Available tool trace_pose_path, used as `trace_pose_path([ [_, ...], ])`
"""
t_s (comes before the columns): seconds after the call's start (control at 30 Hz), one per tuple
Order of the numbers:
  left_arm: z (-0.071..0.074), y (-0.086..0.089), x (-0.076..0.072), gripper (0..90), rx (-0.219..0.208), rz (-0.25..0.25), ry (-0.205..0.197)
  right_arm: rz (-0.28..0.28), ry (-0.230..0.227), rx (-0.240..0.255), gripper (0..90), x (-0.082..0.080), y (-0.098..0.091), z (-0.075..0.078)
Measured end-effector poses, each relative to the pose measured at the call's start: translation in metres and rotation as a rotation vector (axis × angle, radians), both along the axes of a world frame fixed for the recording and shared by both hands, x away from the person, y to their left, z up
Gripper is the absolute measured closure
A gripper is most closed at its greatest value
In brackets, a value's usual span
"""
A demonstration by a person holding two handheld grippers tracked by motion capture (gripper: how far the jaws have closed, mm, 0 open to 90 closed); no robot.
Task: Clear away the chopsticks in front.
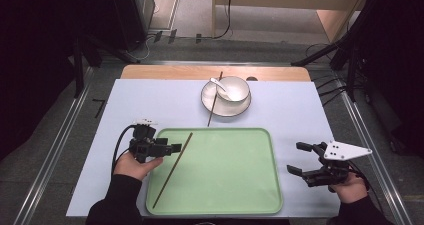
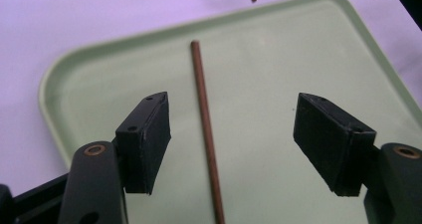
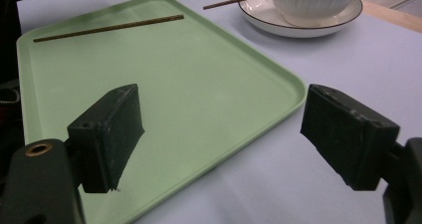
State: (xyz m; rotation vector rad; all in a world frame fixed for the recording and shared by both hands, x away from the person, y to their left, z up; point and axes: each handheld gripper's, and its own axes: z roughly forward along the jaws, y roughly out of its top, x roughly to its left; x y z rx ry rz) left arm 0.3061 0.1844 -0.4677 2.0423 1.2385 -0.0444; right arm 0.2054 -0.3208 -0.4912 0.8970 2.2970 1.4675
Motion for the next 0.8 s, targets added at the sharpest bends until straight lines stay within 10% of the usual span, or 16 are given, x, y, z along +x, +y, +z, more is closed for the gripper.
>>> trace_pose_path([
  [0.8,0.029,-0.054,0.081,30.0,0.029,-0.065,-0.044,0.000,0.003,-0.001,17.4,0.000,-0.001,-0.001],
])
